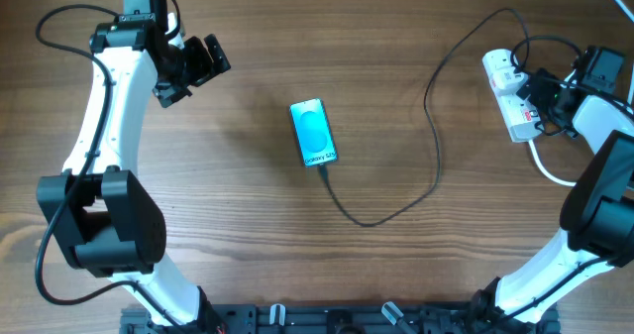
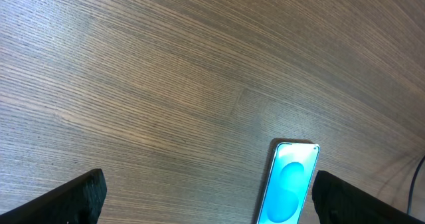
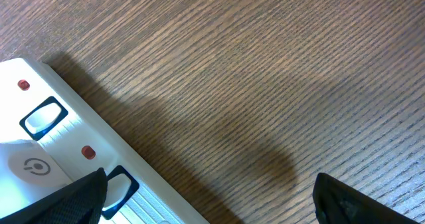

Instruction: Plug charger to phone and switch on socket

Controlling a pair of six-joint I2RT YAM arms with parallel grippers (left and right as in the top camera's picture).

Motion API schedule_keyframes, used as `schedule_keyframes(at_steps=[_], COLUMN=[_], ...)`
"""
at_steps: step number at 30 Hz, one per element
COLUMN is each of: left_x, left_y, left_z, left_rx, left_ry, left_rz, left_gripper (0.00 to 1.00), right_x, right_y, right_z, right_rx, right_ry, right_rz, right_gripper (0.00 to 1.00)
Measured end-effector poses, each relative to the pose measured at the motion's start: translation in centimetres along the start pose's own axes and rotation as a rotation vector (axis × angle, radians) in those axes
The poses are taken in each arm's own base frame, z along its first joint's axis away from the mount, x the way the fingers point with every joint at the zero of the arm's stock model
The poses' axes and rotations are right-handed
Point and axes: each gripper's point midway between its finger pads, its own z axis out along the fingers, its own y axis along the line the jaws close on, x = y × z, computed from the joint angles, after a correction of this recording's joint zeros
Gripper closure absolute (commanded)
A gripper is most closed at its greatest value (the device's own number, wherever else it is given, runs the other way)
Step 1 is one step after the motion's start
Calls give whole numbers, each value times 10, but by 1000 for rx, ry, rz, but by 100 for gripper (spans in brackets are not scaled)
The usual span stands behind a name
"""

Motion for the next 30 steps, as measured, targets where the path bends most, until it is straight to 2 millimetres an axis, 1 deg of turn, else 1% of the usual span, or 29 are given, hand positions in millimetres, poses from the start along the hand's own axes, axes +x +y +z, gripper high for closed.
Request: schedule_keyframes(at_steps=[7, 12, 15, 24, 27, 28, 29, 30], left_x=[0, 0, 0, 0, 0, 0, 0, 0], left_y=[0, 0, 0, 0, 0, 0, 0, 0], left_z=[0, 0, 0, 0, 0, 0, 0, 0], left_rx=[0, 0, 0, 0, 0, 0, 0, 0], left_ry=[0, 0, -1, 0, 0, 0, 0, -1], left_rz=[0, 0, 0, 0, 0, 0, 0, 0], left_gripper=[0, 0, 0, 0, 0, 0, 0, 0], right_x=[-2, 1, 7, 9, 24, 26, 23, 22], right_y=[1, 0, 1, 1, 0, -1, 0, 1], right_z=[0, 0, -1, -3, -15, -24, -34, -47], right_rx=[-6, -1, -8, -8, 3, 7, 5, 5], right_ry=[-8, 6, 32, 50, 132, 146, 141, 139], right_rz=[-1, 1, 9, 12, 12, 12, 12, 11], right_gripper=[0, 0, 0, 0, 0, 0, 0, 0])
